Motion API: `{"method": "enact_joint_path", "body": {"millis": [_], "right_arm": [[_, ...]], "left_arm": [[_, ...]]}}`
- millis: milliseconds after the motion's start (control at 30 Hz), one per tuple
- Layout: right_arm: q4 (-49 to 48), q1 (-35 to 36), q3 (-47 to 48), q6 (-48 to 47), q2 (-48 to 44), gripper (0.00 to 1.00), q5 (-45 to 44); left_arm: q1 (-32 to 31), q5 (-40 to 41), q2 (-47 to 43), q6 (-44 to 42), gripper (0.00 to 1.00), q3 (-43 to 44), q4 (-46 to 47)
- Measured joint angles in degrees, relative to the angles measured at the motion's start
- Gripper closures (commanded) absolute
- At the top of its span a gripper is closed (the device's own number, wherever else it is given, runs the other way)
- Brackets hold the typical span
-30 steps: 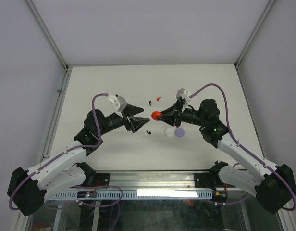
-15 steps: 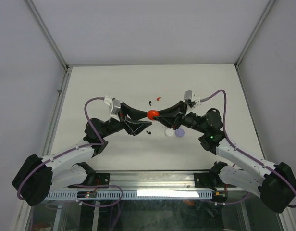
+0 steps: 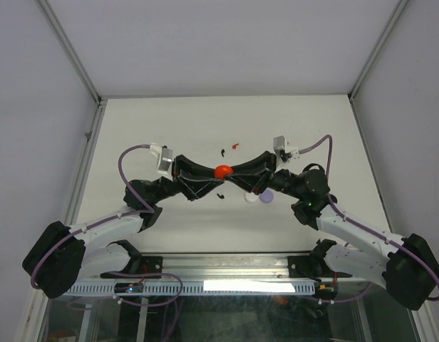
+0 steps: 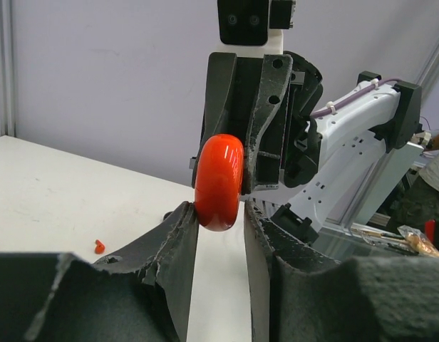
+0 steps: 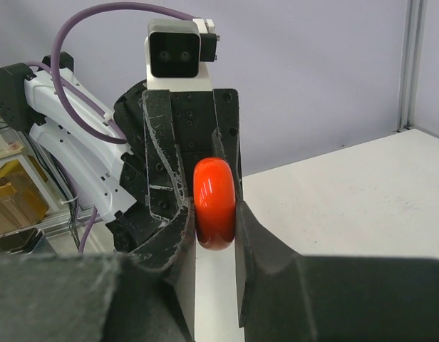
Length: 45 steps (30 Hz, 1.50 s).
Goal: Insert the wireless bluetooth earbuds into the charging case
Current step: Pick up the charging case at the center of the board.
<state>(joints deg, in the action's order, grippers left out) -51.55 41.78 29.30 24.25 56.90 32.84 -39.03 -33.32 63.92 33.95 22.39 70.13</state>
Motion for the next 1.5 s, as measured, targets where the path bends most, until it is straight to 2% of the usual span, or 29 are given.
{"method": "enact_joint_path", "body": {"millis": [333, 367, 533, 667, 733, 1167, 1500], "right_arm": [[-2.7, 0.5, 0.0, 1.3, 2.1, 1.00, 1.7], [-3.0, 0.5, 0.0, 1.4, 2.4, 1.00, 2.0], [-4.4, 0.3, 0.2, 2.3, 3.1, 0.98, 3.4], [-3.2, 0.2, 1.4, 1.7, 3.1, 0.89, 4.6], [-2.1, 0.2, 1.8, 1.0, 3.0, 0.77, 5.0], [21.2, 0.5, 6.3, -5.2, -1.6, 0.77, 7.6], [28.7, 0.3, 8.4, -6.9, -1.0, 0.77, 8.2]], "left_arm": [[0.0, -0.6, 0.2, 0.2, 0.73, 0.0, 0.2], [0.0, -0.9, 0.2, 0.2, 0.76, 0.0, 0.2], [0.1, -1.5, 0.2, 0.3, 1.00, 0.0, 0.8], [0.1, -1.6, -0.2, -0.2, 1.00, 0.0, 1.3], [0.1, -1.7, -0.9, -1.2, 1.00, 0.0, 0.3], [0.0, -6.3, -6.3, -13.2, 1.00, 0.0, -14.2], [0.1, -7.5, -6.3, -17.0, 1.00, 0.0, -18.1]]}}
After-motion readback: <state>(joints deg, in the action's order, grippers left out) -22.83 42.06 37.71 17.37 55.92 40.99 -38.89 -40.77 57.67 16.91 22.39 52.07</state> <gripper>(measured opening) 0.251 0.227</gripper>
